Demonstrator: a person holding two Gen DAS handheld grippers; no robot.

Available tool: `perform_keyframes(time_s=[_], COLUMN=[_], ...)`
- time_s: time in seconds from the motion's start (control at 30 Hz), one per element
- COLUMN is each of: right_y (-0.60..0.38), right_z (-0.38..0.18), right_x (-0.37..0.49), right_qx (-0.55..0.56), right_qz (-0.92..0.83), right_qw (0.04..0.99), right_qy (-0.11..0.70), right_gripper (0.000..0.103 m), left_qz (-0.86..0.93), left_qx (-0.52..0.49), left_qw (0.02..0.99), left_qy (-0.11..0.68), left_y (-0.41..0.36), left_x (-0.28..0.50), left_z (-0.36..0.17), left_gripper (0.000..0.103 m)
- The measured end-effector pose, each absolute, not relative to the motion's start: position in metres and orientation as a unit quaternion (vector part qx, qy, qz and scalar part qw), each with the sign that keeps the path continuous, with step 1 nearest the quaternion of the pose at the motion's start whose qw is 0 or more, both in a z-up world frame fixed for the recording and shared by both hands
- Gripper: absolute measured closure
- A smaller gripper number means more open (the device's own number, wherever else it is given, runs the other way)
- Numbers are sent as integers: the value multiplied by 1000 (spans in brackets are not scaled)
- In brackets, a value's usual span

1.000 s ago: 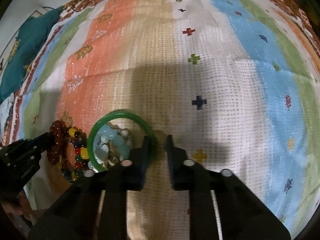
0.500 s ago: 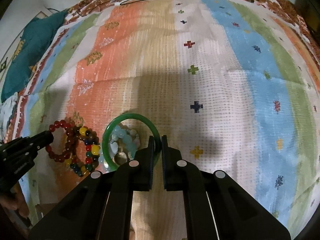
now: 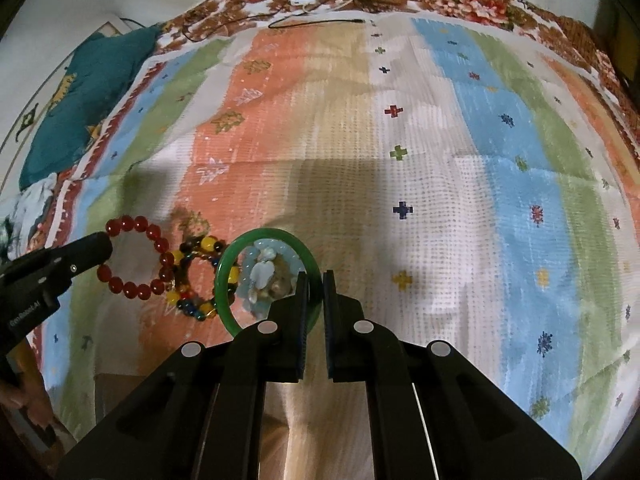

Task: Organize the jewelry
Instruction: 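Lift the red bracelet with the left gripper while the right gripper carries the green bangle over the tin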

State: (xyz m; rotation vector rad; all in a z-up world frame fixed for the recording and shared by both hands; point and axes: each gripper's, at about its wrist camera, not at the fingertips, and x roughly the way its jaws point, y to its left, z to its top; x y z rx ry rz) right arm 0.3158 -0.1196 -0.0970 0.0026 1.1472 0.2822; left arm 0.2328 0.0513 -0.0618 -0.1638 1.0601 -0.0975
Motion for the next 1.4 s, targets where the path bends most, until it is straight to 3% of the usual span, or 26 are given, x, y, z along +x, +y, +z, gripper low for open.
perform_keyframes(time_s=[1.4], right_y=[-110], right_z=[-36], right_x=[201], right_qx=[-42], right_qz=[190], right_qw=[866], right_qy=[461], right_gripper=[95], left_qz=[-103], left_qx=[-72], left_qw=[893], left_qy=[432], left_y=[21], left_x=[135], left_z=[-4], left_gripper=[90])
